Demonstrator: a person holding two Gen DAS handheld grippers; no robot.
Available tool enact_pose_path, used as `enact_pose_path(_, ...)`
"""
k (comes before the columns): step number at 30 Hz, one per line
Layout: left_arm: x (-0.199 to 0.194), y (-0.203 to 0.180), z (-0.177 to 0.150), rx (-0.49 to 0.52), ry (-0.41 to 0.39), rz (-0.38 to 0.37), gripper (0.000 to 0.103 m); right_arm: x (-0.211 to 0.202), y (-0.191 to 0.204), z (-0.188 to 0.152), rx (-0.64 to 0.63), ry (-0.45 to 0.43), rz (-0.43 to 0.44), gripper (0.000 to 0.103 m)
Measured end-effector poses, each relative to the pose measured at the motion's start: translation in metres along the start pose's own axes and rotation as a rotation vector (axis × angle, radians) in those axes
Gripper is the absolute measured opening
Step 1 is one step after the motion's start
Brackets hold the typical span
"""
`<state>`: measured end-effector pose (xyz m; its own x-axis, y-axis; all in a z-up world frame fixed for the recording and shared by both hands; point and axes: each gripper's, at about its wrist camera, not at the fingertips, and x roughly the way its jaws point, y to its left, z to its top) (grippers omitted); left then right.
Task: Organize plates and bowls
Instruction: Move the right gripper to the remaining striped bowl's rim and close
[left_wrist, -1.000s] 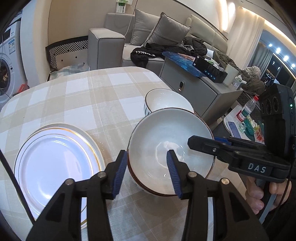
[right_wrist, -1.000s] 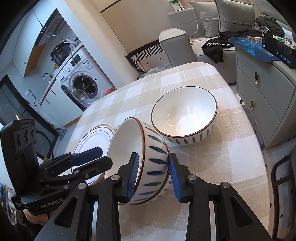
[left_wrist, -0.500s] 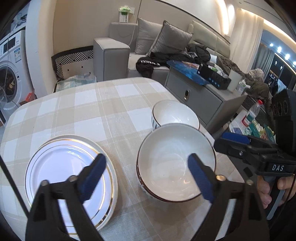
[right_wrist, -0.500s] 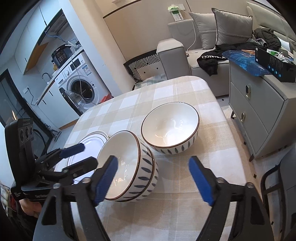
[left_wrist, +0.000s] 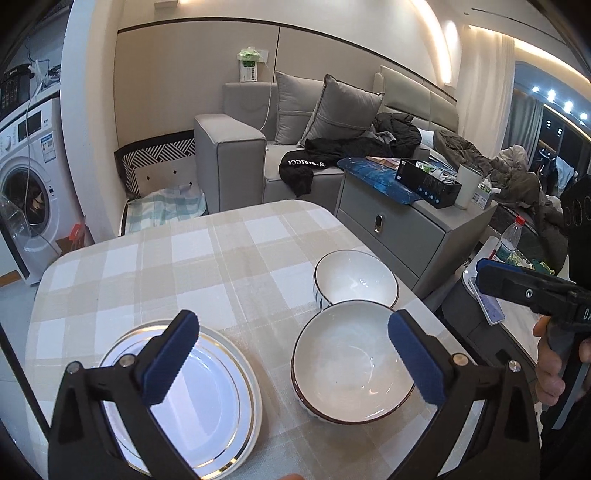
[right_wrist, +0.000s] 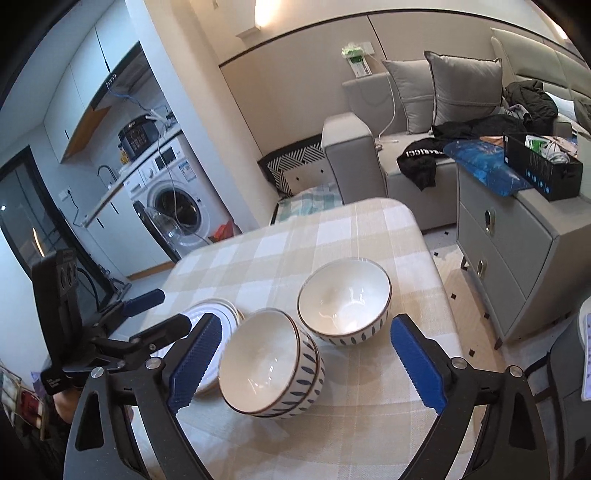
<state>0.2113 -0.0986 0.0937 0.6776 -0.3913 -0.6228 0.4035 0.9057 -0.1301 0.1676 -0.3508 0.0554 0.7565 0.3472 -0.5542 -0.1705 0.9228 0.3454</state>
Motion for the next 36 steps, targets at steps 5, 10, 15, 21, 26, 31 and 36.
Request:
enact_pose_path(5, -0.005, -0.006, 0.021, 0.023, -0.034, -0.001, 0.103, -0.02, -0.003, 0.022, 0.025, -0.047, 0.01, 0.097)
enact_pose_path(10, 0.003, -0.009, 0.037, 0.022, -0.036, -0.011, 0.103, -0.021, -0.008, 0.031, 0.035, -0.041, -0.002, 0.097)
enact_pose_path(15, 0.018, -0.015, 0.044, 0.017, -0.027, -0.018, 0.103, -0.011, -0.018, 0.031, 0.046, -0.021, -0.017, 0.097)
enact_pose_path(21, 0.043, -0.021, 0.05, 0.002, 0.003, -0.034, 0.103, 0.007, -0.037, 0.03, 0.068, 0.011, -0.051, 0.097)
enact_pose_path(26, 0.072, -0.017, 0.054, -0.038, 0.044, -0.045, 0.103, 0.027, -0.054, 0.025, 0.115, 0.048, -0.073, 0.097)
enact_pose_path(31, 0.098, -0.01, 0.05, -0.085, 0.092, -0.062, 0.103, 0.05, -0.066, 0.02, 0.158, 0.086, -0.08, 0.097)
enact_pose_path(36, 0.115, -0.002, 0.044, -0.106, 0.143, -0.068, 0.101, 0.072, -0.069, 0.017, 0.172, 0.116, -0.078, 0.097)
